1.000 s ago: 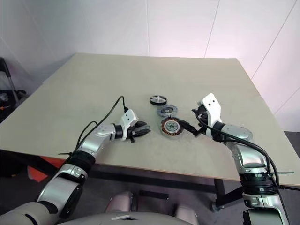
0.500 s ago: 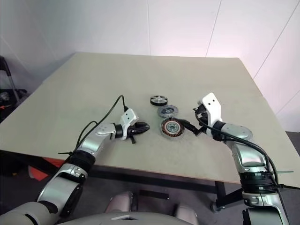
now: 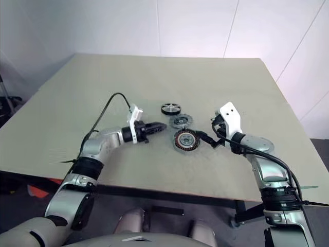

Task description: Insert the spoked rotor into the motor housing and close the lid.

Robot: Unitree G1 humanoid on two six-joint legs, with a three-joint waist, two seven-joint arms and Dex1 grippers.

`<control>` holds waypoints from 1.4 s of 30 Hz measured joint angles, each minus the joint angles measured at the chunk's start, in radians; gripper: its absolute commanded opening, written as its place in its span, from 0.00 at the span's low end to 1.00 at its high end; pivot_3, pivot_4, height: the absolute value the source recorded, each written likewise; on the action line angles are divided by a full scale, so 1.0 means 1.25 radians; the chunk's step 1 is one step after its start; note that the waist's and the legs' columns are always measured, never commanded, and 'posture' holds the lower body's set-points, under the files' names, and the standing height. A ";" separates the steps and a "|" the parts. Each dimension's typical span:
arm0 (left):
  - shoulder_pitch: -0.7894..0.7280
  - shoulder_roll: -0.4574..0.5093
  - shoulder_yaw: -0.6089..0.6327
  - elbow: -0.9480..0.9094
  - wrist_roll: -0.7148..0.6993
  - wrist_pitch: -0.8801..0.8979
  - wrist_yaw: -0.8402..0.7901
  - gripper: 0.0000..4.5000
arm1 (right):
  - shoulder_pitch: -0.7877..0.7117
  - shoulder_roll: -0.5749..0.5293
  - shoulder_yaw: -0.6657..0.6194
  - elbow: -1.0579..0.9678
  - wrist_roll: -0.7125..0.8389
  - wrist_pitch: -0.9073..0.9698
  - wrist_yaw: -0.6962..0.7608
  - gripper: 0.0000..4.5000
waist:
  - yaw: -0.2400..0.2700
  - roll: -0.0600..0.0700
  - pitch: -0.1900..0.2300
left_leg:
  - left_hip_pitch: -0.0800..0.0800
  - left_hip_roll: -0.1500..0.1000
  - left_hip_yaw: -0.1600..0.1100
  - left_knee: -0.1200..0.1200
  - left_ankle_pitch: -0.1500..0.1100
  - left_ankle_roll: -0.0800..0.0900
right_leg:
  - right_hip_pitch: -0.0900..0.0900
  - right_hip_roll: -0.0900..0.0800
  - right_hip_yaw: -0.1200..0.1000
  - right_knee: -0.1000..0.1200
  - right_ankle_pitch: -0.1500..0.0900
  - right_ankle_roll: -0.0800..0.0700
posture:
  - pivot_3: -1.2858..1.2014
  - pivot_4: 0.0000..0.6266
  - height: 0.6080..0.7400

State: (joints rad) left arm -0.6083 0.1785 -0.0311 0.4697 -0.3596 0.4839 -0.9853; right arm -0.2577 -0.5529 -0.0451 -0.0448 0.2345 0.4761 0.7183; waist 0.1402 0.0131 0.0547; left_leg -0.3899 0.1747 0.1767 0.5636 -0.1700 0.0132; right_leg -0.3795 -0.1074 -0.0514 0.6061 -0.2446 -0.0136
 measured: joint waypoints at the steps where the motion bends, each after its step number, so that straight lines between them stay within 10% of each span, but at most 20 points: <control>1: -0.004 0.000 -0.004 0.000 0.000 0.004 -0.007 0.16 | -0.001 0.003 0.000 0.002 -0.001 -0.004 -0.001 1.00 | -0.003 0.000 0.000 | -0.001 0.000 0.000 0.001 0.000 0.001 | 0.000 0.000 0.000 0.000 0.000 0.000 | 0.52 0.00 1.00; 42: -0.159 -0.088 -0.192 0.235 0.212 -0.267 -0.073 0.16 | 0.006 -0.005 -0.019 0.046 -0.018 -0.026 -0.091 1.00 | -0.010 0.000 0.000 | 0.004 0.001 0.000 0.007 -0.001 0.001 | 0.007 -0.001 0.000 0.001 0.000 0.000 | 0.52 0.00 1.00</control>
State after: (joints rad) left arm -0.8074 0.0687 -0.2707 0.7631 -0.0945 0.1500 -1.0771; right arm -0.2503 -0.5597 -0.0691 0.0127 0.2122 0.4442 0.6048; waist 0.1273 0.0128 0.0549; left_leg -0.3855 0.1753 0.1766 0.5725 -0.1718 0.0148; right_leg -0.3704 -0.1082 -0.0517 0.6079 -0.2445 -0.0136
